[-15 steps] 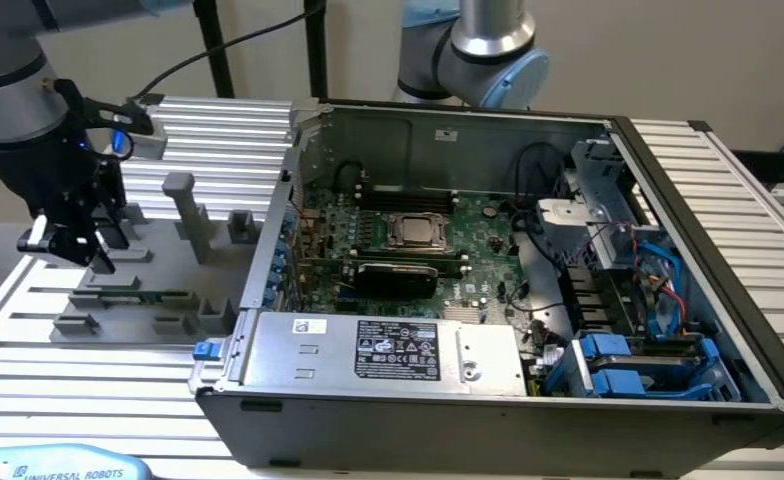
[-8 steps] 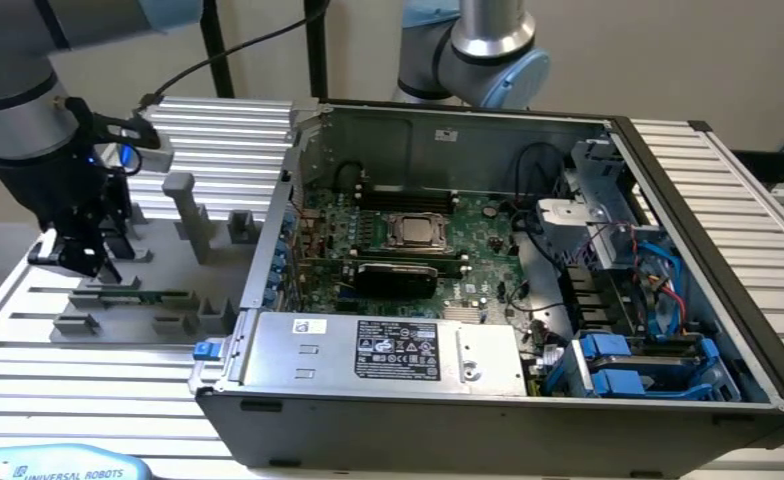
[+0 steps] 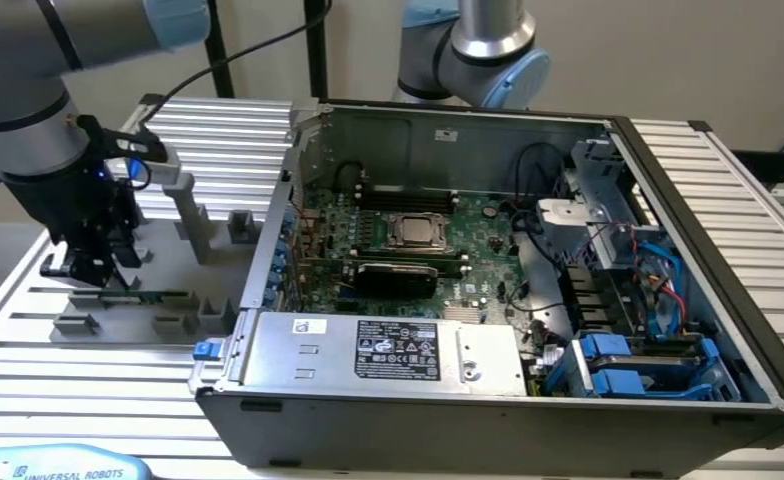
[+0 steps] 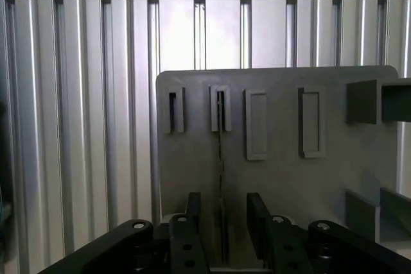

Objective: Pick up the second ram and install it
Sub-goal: 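Pick up the second ram and move it above second insertion slot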

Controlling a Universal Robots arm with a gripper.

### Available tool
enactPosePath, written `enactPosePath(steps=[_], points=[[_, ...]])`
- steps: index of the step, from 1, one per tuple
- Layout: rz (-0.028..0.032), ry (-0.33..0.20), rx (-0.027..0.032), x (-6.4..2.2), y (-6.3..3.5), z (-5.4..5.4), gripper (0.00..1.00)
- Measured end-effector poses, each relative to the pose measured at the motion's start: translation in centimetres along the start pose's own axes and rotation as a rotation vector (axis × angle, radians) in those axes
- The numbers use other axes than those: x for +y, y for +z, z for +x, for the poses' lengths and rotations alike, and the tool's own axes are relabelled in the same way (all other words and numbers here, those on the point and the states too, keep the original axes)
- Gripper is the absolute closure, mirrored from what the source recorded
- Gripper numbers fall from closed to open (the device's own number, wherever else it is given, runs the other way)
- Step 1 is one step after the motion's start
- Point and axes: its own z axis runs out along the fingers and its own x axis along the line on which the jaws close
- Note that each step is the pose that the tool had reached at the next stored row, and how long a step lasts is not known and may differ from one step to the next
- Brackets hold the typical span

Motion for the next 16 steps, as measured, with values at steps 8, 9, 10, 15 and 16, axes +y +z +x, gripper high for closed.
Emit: enactPosePath(steps=[8, 9, 10, 15, 16], points=[[-0.0002, -0.006, 0.0001, -0.02, 1.45, 0.1, 0.58], [-0.0001, -0.007, 0.0000, -0.03, 1.64, 0.1, 0.58], [-0.0001, -0.008, 0.0000, -0.03, 1.82, 0.1, 0.58], [-0.0003, -0.010, 0.0001, -0.02, 2.72, 0.0, 0.58], [-0.0004, -0.011, 0.0001, -0.03, 2.91, -0.1, 0.58]])
